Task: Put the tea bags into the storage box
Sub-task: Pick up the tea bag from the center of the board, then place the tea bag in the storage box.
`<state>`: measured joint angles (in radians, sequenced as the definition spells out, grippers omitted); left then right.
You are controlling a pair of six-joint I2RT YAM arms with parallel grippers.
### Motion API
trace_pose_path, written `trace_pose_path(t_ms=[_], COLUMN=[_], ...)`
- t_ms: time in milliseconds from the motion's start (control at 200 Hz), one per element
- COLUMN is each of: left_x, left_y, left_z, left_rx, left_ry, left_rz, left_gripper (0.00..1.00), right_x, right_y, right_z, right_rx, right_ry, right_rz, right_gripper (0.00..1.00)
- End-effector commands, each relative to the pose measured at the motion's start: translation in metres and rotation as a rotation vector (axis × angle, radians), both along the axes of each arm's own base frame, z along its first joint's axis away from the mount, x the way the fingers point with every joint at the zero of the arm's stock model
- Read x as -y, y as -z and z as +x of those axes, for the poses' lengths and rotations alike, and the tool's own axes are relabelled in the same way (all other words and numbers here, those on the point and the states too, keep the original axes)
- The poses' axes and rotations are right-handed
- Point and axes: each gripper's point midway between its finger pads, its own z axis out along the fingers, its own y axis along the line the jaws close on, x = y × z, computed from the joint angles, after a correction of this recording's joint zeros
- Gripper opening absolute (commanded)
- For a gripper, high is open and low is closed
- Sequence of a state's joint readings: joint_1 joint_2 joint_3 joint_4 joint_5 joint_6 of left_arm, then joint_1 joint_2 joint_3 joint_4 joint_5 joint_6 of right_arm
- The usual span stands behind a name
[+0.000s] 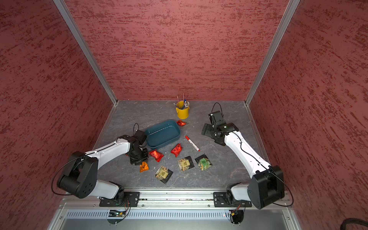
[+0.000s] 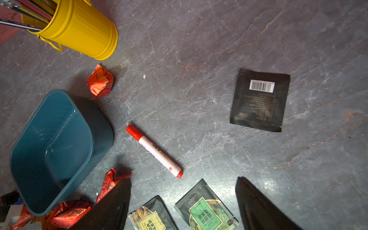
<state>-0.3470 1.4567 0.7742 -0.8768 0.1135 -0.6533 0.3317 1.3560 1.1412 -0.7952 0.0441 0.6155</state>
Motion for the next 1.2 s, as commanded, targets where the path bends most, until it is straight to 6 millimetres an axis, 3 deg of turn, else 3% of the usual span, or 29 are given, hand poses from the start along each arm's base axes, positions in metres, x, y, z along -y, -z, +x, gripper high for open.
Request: trace_pose_path(t_ms=[0, 326, 561, 581, 711, 817, 967, 1192], left_x=[-0.003, -0.007, -0.008, -0.007, 0.006, 0.02, 0.041, 0.057], left_y=[-0.002, -0.033, -0.088, -0.094, -0.125, -0.137, -0.145, -0.138], left_z=[-0.004, -0.009, -0.01, -0.008, 0.015, 0.043, 0.085, 0.132], left_rx=[-0.024, 0.014, 0.092, 0.105, 0.158, 0.202, 0.262, 0.279], left_ry=[0.008, 0.021, 0.039, 0.04, 0.068, 0.089, 0.128, 0.159], left_rz=[0.012, 0.037, 0.035, 0.027, -0.014, -0.043, -0.084, -0.095], left_gripper=[0.3, 0.2, 0.2, 0.21, 0.21, 0.21, 0.22, 0.22], right_x=[-0.005, -0.034, -0.065, -0.069, -0.087, -0.099, -0.121, -0.147], right_y=[0.007, 0.008, 0.008, 0.017, 0.025, 0.032, 0.039, 0.041], right_z=[0.006, 0.012, 0.011, 0.013, 0.03, 0.049, 0.077, 0.114], right_rx=[-0.001, -0.002, -0.007, -0.029, -0.041, -0.03, 0.009, 0.062], right_ry=[-0.021, -0.081, -0.132, -0.135, -0.16, -0.166, -0.185, -0.169], right_rz=[0.018, 0.102, 0.154, 0.151, 0.165, 0.187, 0.25, 0.356], right_gripper=[0.87, 0.86, 0.85, 0.86, 0.85, 0.85, 0.86, 0.85])
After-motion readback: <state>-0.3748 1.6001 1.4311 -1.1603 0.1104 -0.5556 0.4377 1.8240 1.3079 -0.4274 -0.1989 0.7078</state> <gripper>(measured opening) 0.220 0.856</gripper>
